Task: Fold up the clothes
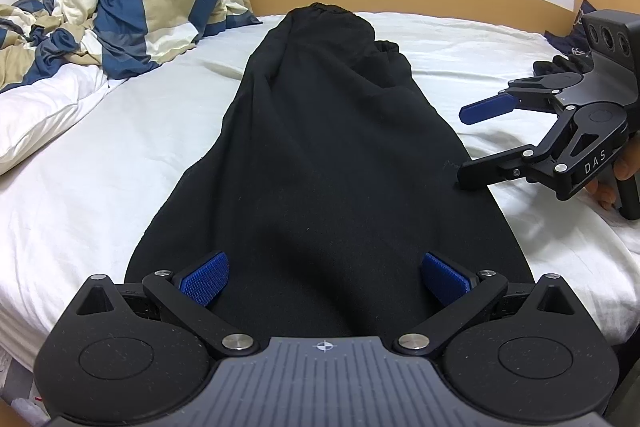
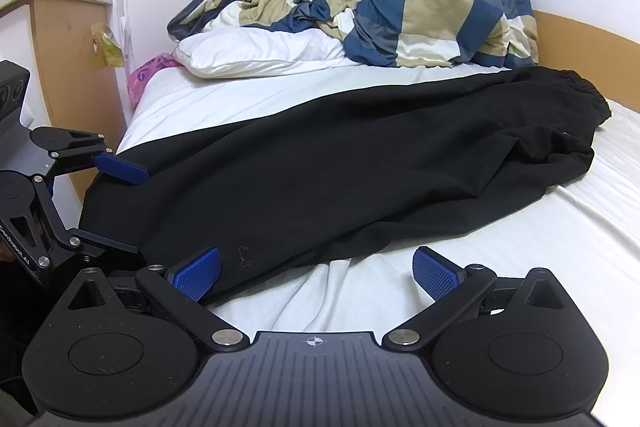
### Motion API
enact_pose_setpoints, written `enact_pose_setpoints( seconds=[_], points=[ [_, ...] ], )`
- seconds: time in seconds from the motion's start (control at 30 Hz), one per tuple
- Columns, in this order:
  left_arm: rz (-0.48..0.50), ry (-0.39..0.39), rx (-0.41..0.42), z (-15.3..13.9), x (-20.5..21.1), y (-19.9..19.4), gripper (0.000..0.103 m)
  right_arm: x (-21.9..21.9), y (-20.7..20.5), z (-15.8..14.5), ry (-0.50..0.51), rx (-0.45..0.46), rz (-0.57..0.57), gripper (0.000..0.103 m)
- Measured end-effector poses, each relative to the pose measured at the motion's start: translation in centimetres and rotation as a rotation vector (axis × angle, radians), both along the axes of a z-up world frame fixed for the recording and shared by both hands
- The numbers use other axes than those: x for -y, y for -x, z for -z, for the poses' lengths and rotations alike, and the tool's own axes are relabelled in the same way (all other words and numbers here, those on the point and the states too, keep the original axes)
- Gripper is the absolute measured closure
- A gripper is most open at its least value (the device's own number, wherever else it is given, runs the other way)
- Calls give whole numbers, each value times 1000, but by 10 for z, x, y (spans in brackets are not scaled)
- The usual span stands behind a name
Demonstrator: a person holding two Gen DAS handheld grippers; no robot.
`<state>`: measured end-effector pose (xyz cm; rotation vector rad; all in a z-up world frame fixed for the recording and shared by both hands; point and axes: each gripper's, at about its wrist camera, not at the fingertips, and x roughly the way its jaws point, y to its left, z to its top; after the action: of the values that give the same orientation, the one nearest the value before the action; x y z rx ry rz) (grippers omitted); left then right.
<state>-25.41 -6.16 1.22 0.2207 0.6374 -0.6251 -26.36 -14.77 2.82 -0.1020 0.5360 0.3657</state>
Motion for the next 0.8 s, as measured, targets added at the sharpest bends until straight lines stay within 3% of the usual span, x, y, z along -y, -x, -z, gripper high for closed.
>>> enact_pose_setpoints(
  seconds=[0.4,0.5,0.6,0.73,0.8],
  points=[
    [-33,-25,4,-5,-4,12,0,-1,1,1,8,4,2,0],
    [-49,-12,55,-13,4,6,1,-1,1,1,10,5,3,0],
    [-38,50,-1,-15,10,-13,1,-2,1,1,12,7,4,0],
    [-1,3,-8,-1,17,-13,1,-2,2,1,14,8,6,0],
    [-5,27,7,1,8,-6,1,-2,2,1,17,13,6,0]
  ],
)
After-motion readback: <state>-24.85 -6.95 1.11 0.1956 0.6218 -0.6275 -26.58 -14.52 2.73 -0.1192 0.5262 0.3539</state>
